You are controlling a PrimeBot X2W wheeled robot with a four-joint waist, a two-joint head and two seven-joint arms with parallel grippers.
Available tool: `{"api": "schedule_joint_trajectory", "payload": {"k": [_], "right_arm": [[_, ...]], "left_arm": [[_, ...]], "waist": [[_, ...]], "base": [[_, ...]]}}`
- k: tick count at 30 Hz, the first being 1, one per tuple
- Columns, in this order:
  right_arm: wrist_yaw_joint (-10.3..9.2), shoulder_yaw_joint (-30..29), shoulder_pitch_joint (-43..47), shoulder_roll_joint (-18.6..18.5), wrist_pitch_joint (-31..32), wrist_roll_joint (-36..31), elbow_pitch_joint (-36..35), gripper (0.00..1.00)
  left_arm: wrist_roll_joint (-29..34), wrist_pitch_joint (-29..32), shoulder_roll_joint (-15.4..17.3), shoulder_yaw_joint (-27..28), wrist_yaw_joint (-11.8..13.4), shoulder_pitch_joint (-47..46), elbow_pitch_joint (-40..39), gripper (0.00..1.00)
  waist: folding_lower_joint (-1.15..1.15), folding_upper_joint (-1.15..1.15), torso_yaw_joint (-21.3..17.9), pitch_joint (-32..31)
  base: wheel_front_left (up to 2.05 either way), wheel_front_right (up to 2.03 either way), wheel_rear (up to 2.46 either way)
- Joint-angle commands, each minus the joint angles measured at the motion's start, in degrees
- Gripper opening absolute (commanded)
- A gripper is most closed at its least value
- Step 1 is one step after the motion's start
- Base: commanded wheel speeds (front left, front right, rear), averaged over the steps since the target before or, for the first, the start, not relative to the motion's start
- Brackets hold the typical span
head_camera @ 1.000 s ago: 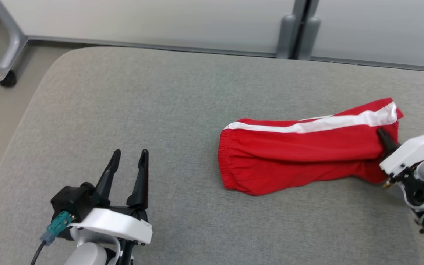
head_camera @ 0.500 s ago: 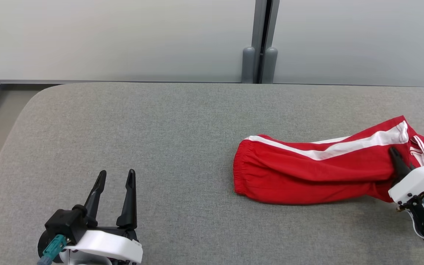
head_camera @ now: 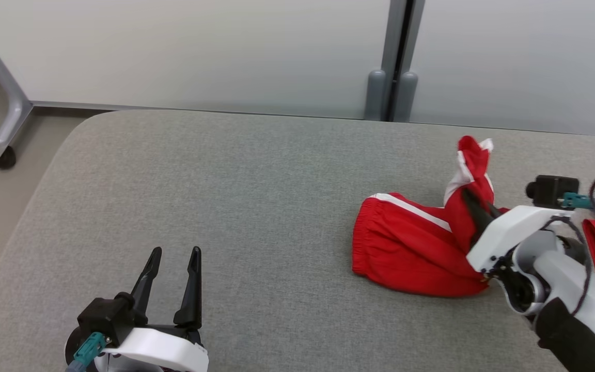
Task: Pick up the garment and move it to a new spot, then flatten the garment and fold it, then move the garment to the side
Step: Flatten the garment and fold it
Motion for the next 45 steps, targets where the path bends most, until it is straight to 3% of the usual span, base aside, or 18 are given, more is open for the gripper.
{"api": "schedule_joint_trajectory", "payload": {"k": [1, 14, 15, 18, 19, 20, 27, 36, 39, 45], "right_arm": [[0.02, 0.4, -0.7, 0.8, 0.4, -0.5, 0.9, 0.00], [0.02, 4.4, -4.1, 11.2, 4.1, -2.6, 10.4, 0.00], [0.02, 4.4, -4.2, 11.9, 4.1, -2.3, 10.6, 0.05], [0.02, 5.0, -4.5, 13.1, 4.2, -2.0, 10.9, 0.33], [0.02, 5.0, -4.5, 13.3, 4.0, -1.9, 10.7, 0.56], [0.02, 5.0, -4.5, 13.5, 3.6, -1.6, 10.1, 1.00], [0.02, 4.9, -2.9, 11.9, 0.0, 0.3, 1.5, 1.00], [0.02, -3.1, 0.9, 1.3, -3.3, 1.3, -10.5, 1.00], [0.02, -7.7, 2.4, -2.0, -3.3, -0.7, -10.4, 1.00], [0.02, -12.4, 3.5, -3.4, -3.3, -4.7, -7.1, 1.00]], "left_arm": [[0.5, -0.2, 0.0, 0.3, -0.2, -0.1, 0.3, 1.00], [1.3, -0.2, -1.2, 1.1, -1.3, -1.6, 1.9, 1.00], [1.4, -0.2, -1.2, 1.2, -1.4, -1.6, 2.0, 1.00], [1.5, -0.2, -1.4, 1.4, -1.6, -1.8, 2.2, 1.00], [1.5, -0.2, -1.4, 1.5, -1.7, -1.9, 2.3, 1.00], [1.6, -0.2, -1.5, 1.5, -1.7, -1.9, 2.4, 1.00], [1.9, -0.2, -1.8, 2.0, -1.9, -1.3, 3.1, 1.00], [2.2, -0.2, -1.7, 2.4, -1.9, 0.0, 2.8, 1.00], [2.2, -0.2, -1.7, 2.4, -2.0, 0.2, 2.6, 1.00], [2.0, -0.2, -1.6, 2.2, -2.2, 0.1, 2.8, 1.00]], "waist": [[0.00, 0.00, 0.8, 0.2], [0.00, 0.00, 3.3, 1.3], [0.00, 0.00, 3.3, 1.4], [0.00, 0.00, 2.8, 1.5], [0.00, 0.00, 2.6, 1.5], [0.00, 0.00, 2.4, 1.5], [0.00, 0.00, 0.4, 0.3], [0.00, 0.00, -1.9, -1.4], [0.00, 0.00, -2.2, -1.4], [0.00, 0.00, -2.0, -1.1]], "base": [[0.00, 0.00, 0.00], [0.00, 0.00, 0.00], [0.00, 0.00, 0.00], [0.00, 0.00, 0.00], [0.00, 0.00, 0.00], [0.00, 0.00, 0.00], [0.00, 0.00, 0.00], [0.00, 0.00, 0.00], [0.00, 0.00, 0.00], [0.00, 0.00, 0.00]]}}
